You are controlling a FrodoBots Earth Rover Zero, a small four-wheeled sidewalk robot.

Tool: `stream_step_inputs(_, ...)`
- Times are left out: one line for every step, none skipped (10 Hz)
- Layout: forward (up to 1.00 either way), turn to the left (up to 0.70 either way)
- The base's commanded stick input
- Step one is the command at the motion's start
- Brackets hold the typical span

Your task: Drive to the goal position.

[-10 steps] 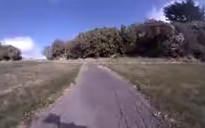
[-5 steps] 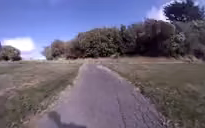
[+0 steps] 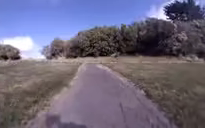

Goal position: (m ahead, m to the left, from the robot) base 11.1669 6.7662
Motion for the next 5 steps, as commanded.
stream_step_inputs(0.7, 0.0)
stream_step_inputs(0.7, 0.0)
stream_step_inputs(0.7, 0.3)
stream_step_inputs(0.7, 0.15)
stream_step_inputs(0.7, 0.0)
